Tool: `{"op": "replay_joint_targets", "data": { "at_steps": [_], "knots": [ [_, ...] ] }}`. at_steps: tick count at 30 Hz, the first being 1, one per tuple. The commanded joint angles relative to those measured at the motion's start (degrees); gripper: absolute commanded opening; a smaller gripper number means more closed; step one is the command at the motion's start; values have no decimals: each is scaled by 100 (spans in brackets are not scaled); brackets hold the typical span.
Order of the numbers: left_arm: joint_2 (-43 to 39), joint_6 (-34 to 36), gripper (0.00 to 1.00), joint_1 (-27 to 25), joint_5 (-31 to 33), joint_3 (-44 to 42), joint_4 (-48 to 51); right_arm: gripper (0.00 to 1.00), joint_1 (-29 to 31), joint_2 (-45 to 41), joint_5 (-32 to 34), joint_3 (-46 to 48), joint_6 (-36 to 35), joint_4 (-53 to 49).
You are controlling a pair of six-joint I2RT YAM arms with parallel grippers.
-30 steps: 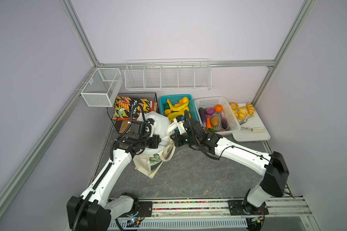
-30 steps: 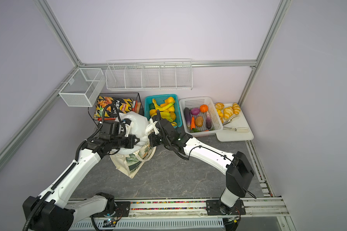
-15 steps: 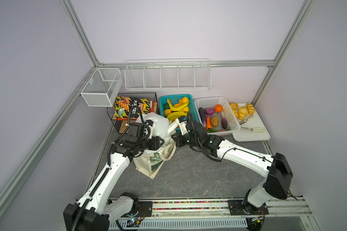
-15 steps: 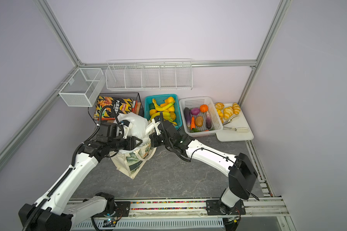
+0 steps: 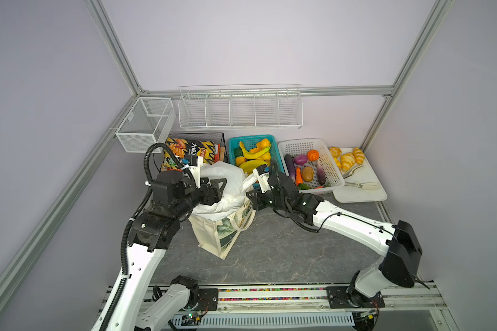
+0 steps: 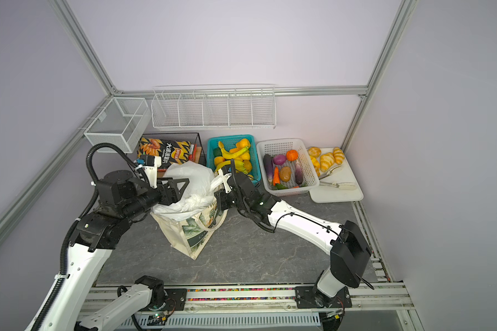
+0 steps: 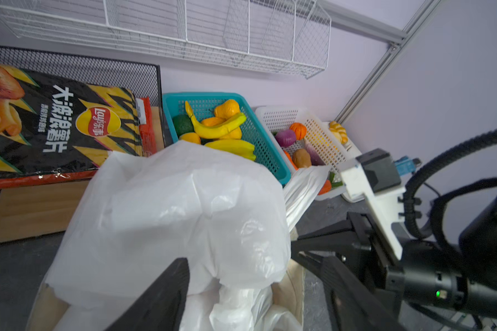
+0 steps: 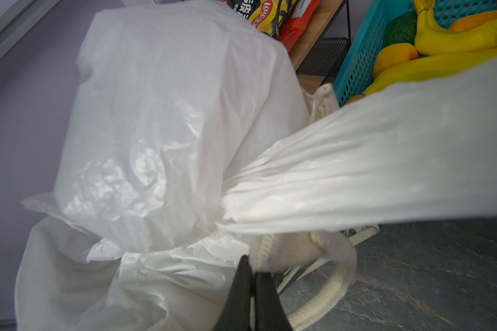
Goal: Place the mixed food into the grocery bags and tie them
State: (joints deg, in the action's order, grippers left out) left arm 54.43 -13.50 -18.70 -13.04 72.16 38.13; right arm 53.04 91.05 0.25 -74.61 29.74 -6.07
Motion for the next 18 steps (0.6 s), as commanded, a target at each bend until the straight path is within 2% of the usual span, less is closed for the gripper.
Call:
{"op": "replay_joint_targets", "data": {
  "at_steps": [1, 5, 7, 12, 18],
  "knots": [
    [692, -223, 71, 33, 94, 446, -210, 7, -8, -227, 106, 78, -135, 415],
    [1693, -162, 61, 35, 475, 1092, 524, 7, -6, -244, 91, 133, -152, 447],
    [1912, -112, 55, 33, 480, 1083, 866, 7, -11, -284, 139, 159, -169, 458],
    [1981, 5, 47, 34, 307, 360, 1141, 7, -6, -367, 248, 175, -250, 500],
    [2071, -11, 44, 24, 104, -471, 1078, 7, -10, -371, 299, 207, -284, 575]
  ]
}}
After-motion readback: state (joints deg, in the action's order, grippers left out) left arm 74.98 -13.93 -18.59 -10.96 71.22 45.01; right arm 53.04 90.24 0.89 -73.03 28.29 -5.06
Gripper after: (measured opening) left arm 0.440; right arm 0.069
